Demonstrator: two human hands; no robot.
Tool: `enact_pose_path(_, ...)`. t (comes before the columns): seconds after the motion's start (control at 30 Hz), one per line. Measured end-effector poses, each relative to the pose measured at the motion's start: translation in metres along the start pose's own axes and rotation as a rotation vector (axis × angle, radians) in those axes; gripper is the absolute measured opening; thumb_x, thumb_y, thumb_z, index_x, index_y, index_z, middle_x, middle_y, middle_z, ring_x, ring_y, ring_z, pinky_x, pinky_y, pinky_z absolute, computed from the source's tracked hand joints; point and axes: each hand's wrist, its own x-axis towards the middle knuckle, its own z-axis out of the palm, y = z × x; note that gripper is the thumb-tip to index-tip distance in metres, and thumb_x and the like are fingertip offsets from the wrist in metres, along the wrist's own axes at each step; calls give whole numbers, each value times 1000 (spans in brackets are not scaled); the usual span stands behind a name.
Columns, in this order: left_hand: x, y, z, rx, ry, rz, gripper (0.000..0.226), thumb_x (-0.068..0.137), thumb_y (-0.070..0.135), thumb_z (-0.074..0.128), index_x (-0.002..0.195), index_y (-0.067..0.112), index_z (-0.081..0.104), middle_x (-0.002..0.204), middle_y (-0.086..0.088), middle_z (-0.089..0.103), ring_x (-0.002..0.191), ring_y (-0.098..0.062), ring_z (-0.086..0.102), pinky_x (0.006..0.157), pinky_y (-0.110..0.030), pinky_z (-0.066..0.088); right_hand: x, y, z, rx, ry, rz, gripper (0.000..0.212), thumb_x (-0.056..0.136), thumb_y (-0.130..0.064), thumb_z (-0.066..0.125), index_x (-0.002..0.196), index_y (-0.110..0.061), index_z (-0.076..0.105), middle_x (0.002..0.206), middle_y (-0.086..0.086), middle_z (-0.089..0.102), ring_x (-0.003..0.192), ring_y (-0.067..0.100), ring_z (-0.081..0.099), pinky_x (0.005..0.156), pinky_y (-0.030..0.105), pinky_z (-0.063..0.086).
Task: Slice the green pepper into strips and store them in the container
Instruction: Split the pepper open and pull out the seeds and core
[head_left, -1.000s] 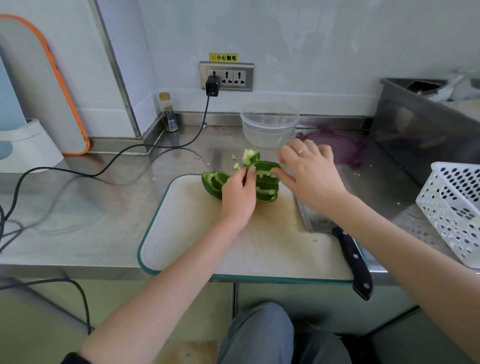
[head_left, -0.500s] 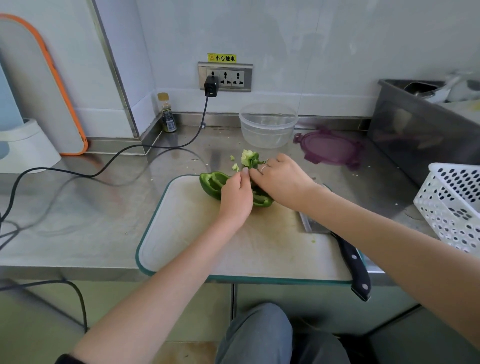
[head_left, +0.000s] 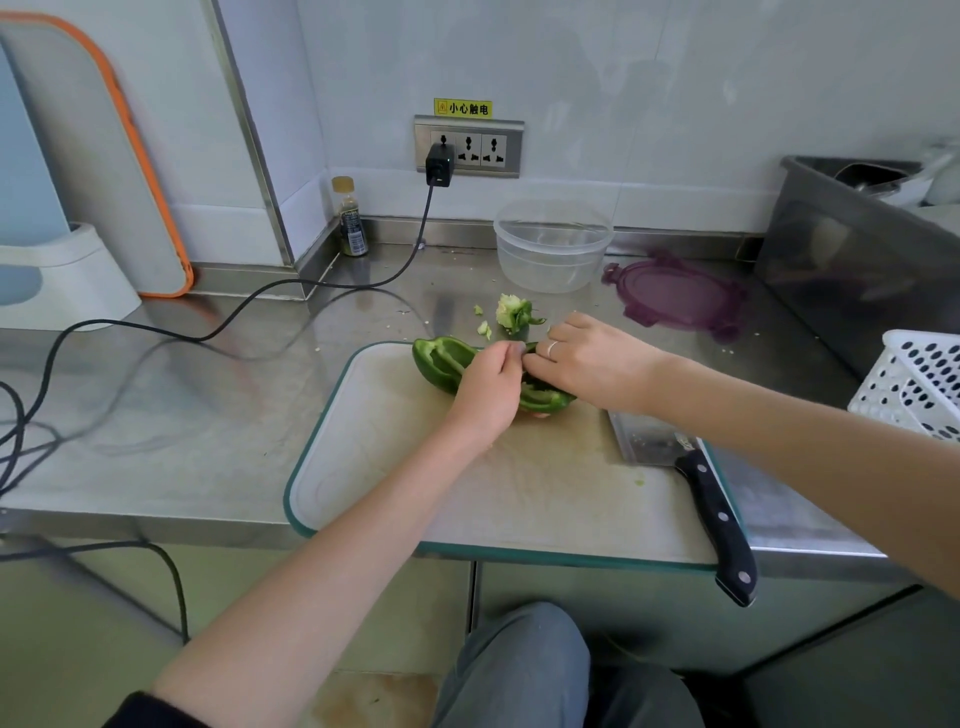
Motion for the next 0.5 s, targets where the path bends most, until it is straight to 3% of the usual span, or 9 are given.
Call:
enact_pose_path(0.07, 2, 0, -1, -78, -26, -46, 35, 102, 17, 34, 72, 10, 50, 67, -2, 46, 63, -15, 52, 53, -20, 49, 1, 3, 2, -12, 10, -64, 16, 73, 7, 52, 77, -5, 62, 56, 4, 53, 51, 23, 51, 54, 30, 46)
enact_pose_path(0.1, 3, -1, -2, -119, -52, -69, 34, 102, 17, 34, 80, 0, 54, 73, -9, 50, 70, -25, 59, 59, -32, 57, 1, 4, 4, -24, 16, -87, 18, 76, 7, 49, 77, -5, 62, 56, 4, 54, 51, 22, 51, 54, 31, 46)
enact_pose_path(0.17, 5, -1, -2, -137, -63, -91, 35, 102, 18, 35, 90, -8, 56, 81, -16, 53, 85, -42, 62, 70, -50, 57, 2, 6, 8, -53, 26, -118, 21, 79, 7, 44, 77, -5, 61, 56, 4, 53, 53, 22, 51, 56, 31, 46)
enact_pose_path(0.2, 6, -1, -2, -121, -56, -89, 35, 101, 18, 35, 87, -6, 56, 80, -16, 54, 87, -43, 62, 74, -52, 56, 3, 6, 10, -65, 28, -131, 22, 80, 8, 43, 77, -6, 60, 57, 4, 53, 54, 23, 50, 57, 31, 47)
enact_pose_path(0.27, 7, -2, 0, -66, -29, -73, 34, 101, 19, 35, 73, 8, 51, 72, -7, 51, 74, -29, 59, 70, -39, 53, 4, 7, 11, -81, 34, -149, 21, 81, 8, 45, 76, -5, 60, 58, 5, 54, 55, 23, 50, 59, 31, 47)
enact_pose_path(0.33, 6, 1, 2, -14, 4, -56, 36, 102, 18, 34, 67, 17, 44, 65, 2, 44, 62, -12, 44, 57, -25, 37, 3, 6, 11, -89, 47, -158, 20, 82, 8, 46, 76, -5, 61, 59, 6, 55, 56, 23, 51, 60, 31, 48)
enact_pose_path(0.4, 5, 1, 3, 1, 10, -55, 36, 102, 18, 34, 66, 19, 41, 63, 3, 41, 59, -9, 39, 54, -25, 31, 3, 7, 8, -74, 56, -170, 24, 84, 8, 43, 75, -4, 61, 60, 7, 56, 56, 23, 51, 61, 32, 49)
enact_pose_path(0.5, 6, -1, 1, -24, 14, -48, 36, 102, 23, 34, 68, 17, 44, 63, 3, 43, 62, -12, 42, 58, -28, 33, 4, 9, 4, -68, 66, -138, 24, 85, 7, 41, 75, -6, 60, 58, 6, 54, 54, 23, 50, 59, 31, 47)
